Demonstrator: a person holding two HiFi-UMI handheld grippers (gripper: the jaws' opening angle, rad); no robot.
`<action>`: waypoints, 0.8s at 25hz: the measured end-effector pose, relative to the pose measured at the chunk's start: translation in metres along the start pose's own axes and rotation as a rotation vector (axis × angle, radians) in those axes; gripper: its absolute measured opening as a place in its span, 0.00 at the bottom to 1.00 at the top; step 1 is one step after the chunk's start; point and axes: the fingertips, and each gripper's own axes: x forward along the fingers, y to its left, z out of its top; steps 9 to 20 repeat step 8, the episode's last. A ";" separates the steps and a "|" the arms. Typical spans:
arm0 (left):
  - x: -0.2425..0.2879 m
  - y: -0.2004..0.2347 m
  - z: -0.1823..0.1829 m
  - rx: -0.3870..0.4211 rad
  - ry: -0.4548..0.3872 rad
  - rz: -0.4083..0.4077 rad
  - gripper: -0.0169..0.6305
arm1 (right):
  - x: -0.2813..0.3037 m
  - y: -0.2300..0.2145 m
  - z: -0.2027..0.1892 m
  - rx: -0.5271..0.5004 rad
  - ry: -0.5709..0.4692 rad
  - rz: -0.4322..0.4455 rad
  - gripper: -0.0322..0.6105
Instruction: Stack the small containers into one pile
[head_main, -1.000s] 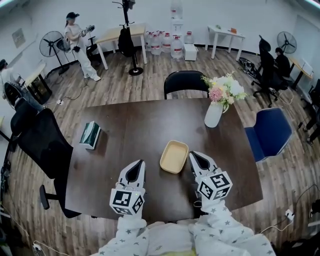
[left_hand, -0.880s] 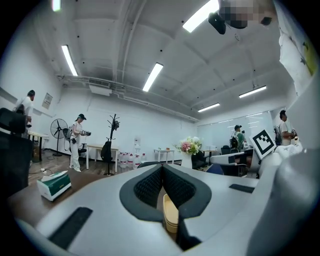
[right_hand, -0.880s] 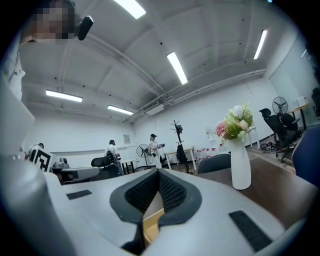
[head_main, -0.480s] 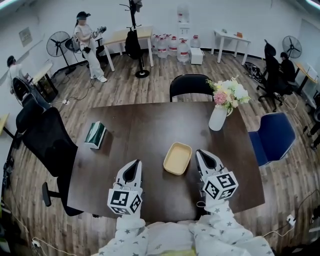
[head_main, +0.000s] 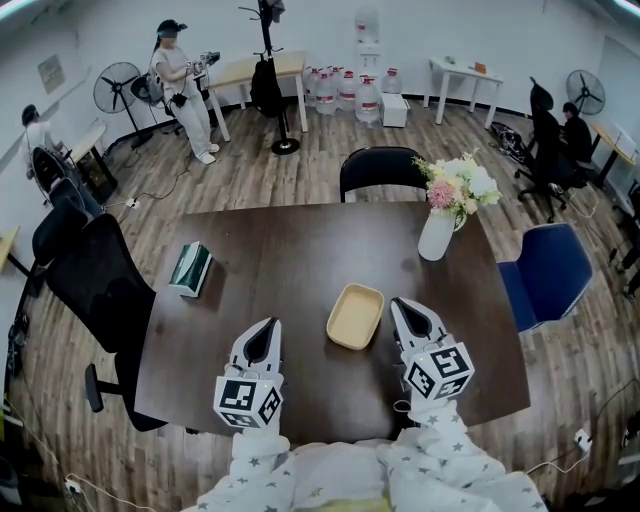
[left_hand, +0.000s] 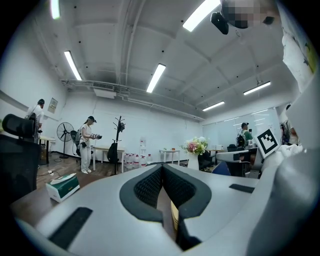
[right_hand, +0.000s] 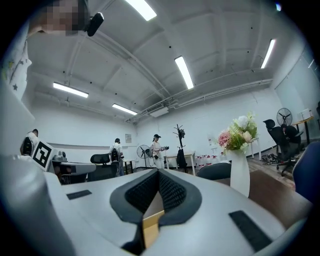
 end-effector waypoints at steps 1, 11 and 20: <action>0.000 0.001 0.000 -0.001 0.000 0.003 0.06 | 0.001 0.000 -0.001 -0.003 0.001 0.000 0.08; 0.001 0.011 -0.002 0.000 0.001 0.025 0.06 | 0.006 0.001 -0.004 0.001 -0.005 0.001 0.08; 0.001 0.011 -0.002 0.000 0.001 0.025 0.06 | 0.006 0.001 -0.004 0.001 -0.005 0.001 0.08</action>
